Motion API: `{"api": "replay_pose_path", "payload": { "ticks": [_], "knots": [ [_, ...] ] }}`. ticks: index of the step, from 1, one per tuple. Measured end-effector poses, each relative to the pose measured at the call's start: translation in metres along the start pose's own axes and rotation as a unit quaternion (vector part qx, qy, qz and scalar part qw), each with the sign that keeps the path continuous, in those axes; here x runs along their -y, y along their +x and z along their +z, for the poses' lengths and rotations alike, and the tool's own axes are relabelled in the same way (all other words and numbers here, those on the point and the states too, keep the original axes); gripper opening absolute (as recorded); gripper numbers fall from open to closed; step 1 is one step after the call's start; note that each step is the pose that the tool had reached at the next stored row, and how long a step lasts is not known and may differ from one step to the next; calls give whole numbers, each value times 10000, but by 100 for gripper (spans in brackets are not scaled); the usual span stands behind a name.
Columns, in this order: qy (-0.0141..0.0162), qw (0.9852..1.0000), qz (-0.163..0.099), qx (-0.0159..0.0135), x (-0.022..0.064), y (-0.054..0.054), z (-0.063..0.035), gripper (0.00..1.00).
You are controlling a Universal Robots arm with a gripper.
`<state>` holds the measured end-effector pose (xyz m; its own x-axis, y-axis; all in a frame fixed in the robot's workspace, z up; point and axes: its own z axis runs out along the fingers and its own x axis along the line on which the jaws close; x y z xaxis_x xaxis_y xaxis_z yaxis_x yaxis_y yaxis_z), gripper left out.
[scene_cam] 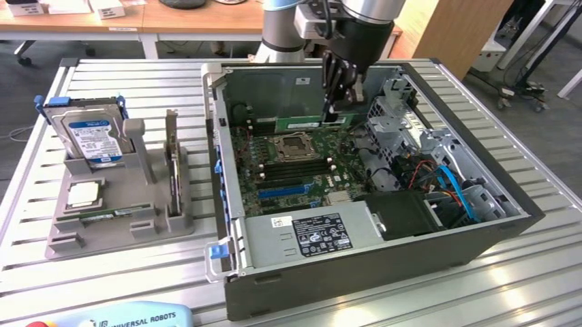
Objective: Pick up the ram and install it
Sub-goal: 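Insert the ram into the slot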
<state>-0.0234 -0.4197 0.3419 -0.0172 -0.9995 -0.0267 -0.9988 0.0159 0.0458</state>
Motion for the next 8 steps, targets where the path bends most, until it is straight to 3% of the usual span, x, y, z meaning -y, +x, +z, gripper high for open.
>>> {"api": "replay_pose_path", "payload": {
  "ticks": [8],
  "knots": [
    [0,10000,1,0,3,2,68,12]
  ]
}}
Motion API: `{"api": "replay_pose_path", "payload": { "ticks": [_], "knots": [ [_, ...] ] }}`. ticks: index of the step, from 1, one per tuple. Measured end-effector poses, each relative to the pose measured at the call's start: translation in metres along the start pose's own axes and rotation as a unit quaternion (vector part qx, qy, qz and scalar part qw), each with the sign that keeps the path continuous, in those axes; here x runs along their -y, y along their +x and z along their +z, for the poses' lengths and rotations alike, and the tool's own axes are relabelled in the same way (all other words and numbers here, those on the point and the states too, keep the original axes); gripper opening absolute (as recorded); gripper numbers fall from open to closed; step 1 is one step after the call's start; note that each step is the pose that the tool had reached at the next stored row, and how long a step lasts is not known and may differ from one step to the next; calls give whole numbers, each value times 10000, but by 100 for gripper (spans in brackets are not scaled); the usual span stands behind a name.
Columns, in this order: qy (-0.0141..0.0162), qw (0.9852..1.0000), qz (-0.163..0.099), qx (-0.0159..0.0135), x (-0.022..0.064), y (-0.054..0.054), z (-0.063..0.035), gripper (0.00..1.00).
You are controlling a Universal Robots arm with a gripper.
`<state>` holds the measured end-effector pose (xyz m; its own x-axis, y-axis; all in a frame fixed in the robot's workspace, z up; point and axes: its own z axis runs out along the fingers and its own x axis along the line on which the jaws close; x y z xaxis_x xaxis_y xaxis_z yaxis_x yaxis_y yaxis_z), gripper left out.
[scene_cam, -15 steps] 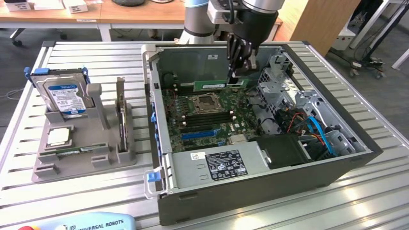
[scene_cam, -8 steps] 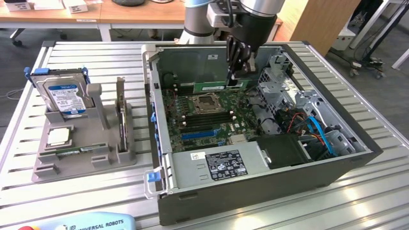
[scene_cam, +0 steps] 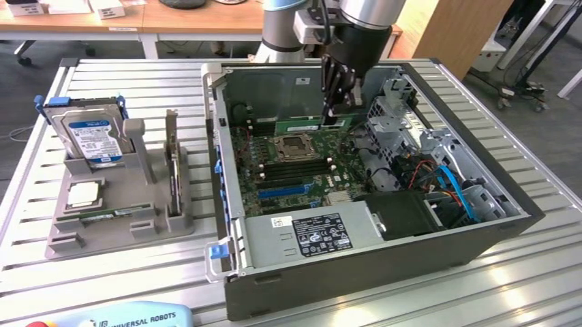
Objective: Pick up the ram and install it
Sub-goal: 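Insert the ram into the slot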
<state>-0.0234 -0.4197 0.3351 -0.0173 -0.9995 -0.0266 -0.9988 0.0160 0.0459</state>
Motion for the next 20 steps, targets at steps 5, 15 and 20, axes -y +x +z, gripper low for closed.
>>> {"api": "replay_pose_path", "payload": {
  "ticks": [5,15,20],
  "knots": [
    [0,10000,0,0,2,1,41,12],
    [0,10000,2,0,6,3,121,12],
    [0,10000,4,0,8,4,165,12]
  ]
}}
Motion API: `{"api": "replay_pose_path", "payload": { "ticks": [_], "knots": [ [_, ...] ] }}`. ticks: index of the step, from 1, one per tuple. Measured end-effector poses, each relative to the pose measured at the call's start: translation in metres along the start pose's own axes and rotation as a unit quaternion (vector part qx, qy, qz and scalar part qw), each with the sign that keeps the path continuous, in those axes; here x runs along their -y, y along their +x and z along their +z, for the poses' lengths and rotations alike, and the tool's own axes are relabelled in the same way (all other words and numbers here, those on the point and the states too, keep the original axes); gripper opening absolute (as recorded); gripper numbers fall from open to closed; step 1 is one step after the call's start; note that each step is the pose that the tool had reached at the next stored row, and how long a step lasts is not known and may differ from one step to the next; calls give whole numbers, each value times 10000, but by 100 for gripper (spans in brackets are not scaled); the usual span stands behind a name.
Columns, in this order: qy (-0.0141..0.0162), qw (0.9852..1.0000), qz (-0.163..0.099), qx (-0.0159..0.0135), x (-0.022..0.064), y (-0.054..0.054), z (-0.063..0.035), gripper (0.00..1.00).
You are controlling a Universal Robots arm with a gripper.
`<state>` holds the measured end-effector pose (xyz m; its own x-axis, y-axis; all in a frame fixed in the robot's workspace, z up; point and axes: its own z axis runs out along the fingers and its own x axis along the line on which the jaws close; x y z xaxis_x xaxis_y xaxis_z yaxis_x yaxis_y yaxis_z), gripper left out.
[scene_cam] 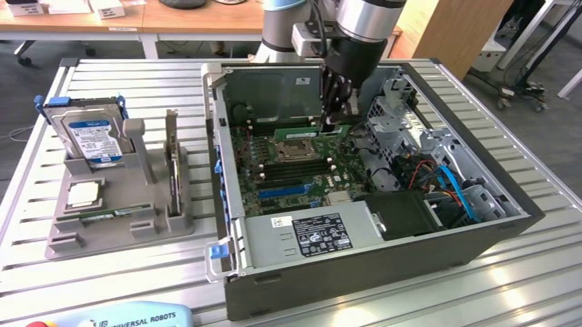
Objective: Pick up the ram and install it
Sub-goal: 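Insert the ram into the slot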
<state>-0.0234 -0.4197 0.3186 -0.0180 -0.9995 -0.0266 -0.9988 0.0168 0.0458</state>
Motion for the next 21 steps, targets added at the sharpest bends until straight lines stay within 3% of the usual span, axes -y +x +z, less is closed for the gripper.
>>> {"api": "replay_pose_path", "payload": {
  "ticks": [16,21],
  "knots": [
    [0,10000,10,1,6,4,140,12],
    [0,10000,20,1,11,7,244,12]
  ]
}}
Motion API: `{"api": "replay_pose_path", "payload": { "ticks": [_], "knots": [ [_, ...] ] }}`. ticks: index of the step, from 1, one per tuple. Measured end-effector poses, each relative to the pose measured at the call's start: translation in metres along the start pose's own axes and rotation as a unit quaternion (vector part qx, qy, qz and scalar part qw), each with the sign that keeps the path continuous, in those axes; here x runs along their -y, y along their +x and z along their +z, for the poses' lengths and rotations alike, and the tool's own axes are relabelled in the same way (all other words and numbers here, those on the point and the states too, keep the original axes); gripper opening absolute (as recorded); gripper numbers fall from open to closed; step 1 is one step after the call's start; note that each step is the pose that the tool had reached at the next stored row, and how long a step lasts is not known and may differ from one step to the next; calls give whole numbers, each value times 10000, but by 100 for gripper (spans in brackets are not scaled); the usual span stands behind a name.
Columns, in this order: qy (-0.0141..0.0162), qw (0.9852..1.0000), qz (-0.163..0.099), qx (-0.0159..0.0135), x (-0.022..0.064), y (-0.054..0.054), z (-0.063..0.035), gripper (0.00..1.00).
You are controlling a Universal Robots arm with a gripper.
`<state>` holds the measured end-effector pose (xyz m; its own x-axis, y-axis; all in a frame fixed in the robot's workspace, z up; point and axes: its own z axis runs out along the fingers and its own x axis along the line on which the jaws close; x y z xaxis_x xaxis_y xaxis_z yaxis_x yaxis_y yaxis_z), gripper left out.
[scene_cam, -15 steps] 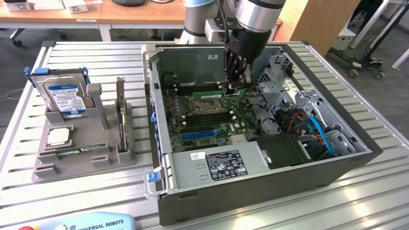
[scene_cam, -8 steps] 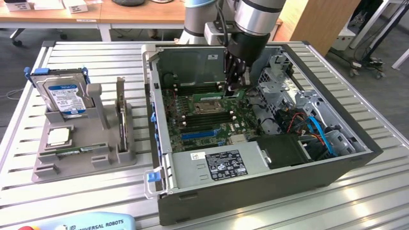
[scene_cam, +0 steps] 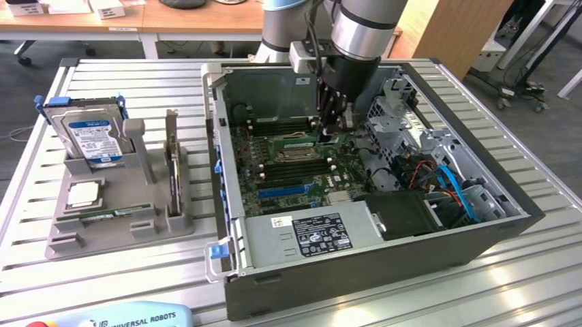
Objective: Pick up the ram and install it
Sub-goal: 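Insert the ram into the slot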
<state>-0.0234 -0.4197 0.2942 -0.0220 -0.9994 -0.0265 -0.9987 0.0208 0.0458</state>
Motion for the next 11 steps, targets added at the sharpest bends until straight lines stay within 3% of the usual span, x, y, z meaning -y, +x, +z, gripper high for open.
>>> {"api": "replay_pose_path", "payload": {
  "ticks": [11],
  "knots": [
    [0,10000,8,1,4,2,87,12]
  ]
}}
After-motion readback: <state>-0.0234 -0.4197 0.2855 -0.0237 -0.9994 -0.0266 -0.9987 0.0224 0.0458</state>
